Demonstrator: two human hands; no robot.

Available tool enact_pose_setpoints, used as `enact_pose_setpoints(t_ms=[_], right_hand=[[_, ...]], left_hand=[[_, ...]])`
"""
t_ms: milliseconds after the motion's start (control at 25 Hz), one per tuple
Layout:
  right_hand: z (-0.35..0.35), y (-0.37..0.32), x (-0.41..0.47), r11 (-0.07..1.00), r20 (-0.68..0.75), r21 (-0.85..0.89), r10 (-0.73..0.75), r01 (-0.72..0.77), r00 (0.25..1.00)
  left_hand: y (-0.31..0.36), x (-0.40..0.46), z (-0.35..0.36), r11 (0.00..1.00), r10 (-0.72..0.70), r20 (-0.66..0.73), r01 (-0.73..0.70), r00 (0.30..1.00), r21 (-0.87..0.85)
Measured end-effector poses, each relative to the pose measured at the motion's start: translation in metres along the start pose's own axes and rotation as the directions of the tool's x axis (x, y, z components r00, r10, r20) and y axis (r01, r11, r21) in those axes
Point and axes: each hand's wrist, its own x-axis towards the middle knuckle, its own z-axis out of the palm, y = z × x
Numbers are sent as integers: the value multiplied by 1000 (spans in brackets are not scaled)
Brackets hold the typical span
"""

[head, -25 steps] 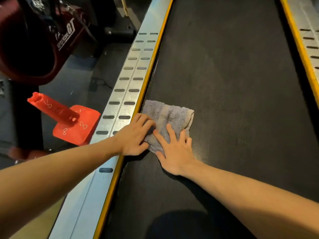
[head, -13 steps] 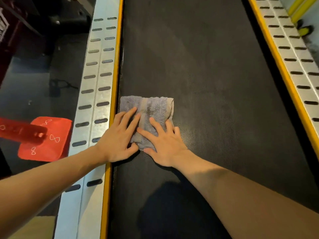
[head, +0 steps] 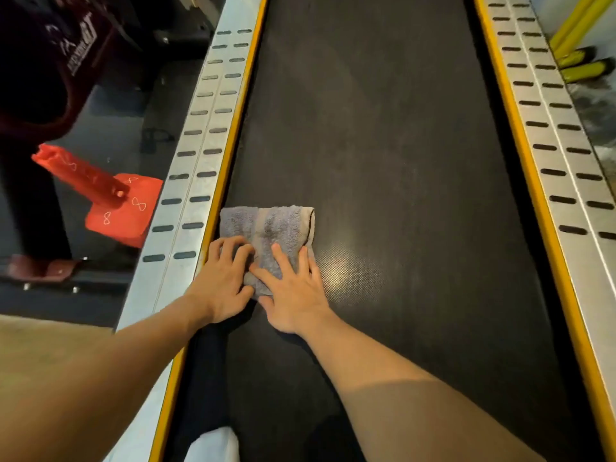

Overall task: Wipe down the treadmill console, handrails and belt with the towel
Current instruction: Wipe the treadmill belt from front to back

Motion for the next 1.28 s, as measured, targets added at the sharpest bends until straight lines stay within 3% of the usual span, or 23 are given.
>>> enact_pose_setpoints(t_ms=[120, 320, 560, 800, 1120, 1280], right_hand=[[19, -10, -42, 998, 38, -67, -14, 17, 999], [14, 5, -52, 993, 108, -105, -43, 55, 993], [34, -2, -53, 995, -21, -95, -31, 29, 999], [21, 51, -72, 996, -98, -82, 13, -21, 995], [-8, 231, -175, 967, -140, -102, 220, -235, 965], [-10, 287, -222, 942, -166, -116, 293, -314, 942]], left_hand=[[24, -53, 21, 995, -84, 7, 84, 996, -51], [49, -70, 37, 973, -187, 146, 204, 971, -110], [54, -69, 54, 959, -232, 51, 237, 971, -155], [110, -38, 44, 966, -170, 92, 184, 981, -182], [312, 38, 44, 977, 38, 159, -4, 987, -212], [382, 50, 46, 977, 132, 181, -97, 975, -191]])
